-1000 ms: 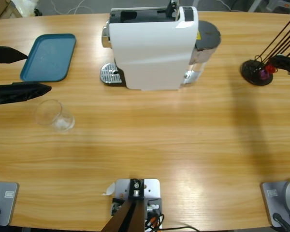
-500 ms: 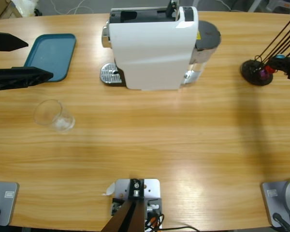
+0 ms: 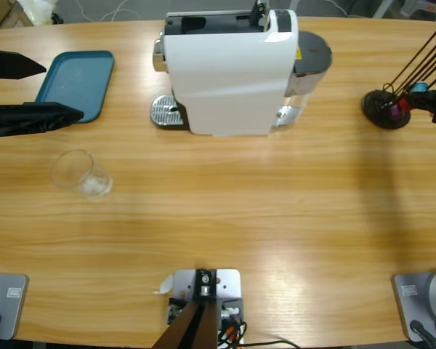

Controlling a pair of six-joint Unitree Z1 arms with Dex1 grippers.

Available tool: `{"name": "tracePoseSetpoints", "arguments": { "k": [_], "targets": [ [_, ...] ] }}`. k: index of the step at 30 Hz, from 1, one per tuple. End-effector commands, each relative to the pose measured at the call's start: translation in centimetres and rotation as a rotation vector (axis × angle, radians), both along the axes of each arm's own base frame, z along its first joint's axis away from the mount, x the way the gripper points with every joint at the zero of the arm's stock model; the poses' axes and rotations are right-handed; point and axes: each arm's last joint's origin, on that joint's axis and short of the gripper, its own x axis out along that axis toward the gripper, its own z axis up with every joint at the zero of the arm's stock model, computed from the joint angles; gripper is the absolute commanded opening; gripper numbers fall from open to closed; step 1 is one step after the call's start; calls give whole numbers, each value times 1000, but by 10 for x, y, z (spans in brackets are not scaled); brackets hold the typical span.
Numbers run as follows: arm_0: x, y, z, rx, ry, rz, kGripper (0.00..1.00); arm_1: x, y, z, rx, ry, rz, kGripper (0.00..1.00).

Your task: Pour coffee

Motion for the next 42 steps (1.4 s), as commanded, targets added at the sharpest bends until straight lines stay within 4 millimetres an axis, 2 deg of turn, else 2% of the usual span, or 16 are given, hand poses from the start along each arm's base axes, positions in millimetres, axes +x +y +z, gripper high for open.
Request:
{"name": "tracePoseSetpoints", "arguments": {
  "k": [1, 5, 7, 9, 11, 12, 13, 14, 18, 20, 30, 33, 37, 42],
  "targets": [
    [6, -7, -6, 17, 21, 6, 987, 4, -4, -9, -3, 9, -6, 237],
    [7, -8, -9, 22, 28, 6, 987, 5, -4, -10, 0, 6, -3, 242],
    [7, -8, -9, 23, 31, 5, 987, 6, -4, -10, 0, 5, -3, 329],
    [6, -8, -10, 23, 35, 7, 987, 6, -4, -11, -1, 8, -3, 326],
    [6, -8, -10, 23, 36, 8, 987, 6, -4, -10, 1, 7, -2, 306],
    [6, -8, -10, 23, 36, 8, 987, 5, -5, -11, 1, 8, -2, 255],
    [6, -8, -10, 23, 35, 8, 987, 5, -5, -10, 0, 7, -2, 145],
    [6, -8, -10, 21, 36, 8, 983, 5, -5, -10, -1, 6, 0, 103],
    [6, -8, -11, 21, 40, 10, 982, 4, -5, -10, -1, 6, 4, 99],
    [6, -8, -11, 20, 41, 11, 982, 4, -5, -9, -2, 4, 5, 0],
    [6, -8, -13, 21, 50, 11, 982, 1, -6, 5, -7, -25, 1, 0],
    [6, -8, -15, 23, 53, 12, 982, -6, -7, 9, -15, -16, -7, 0],
    [7, -9, -16, 21, 57, 12, 982, -4, -7, 30, -27, -43, -16, 0],
    [6, -8, -16, 19, 55, 11, 982, -5, -7, 39, -26, -61, -17, 0]
  ]
}}
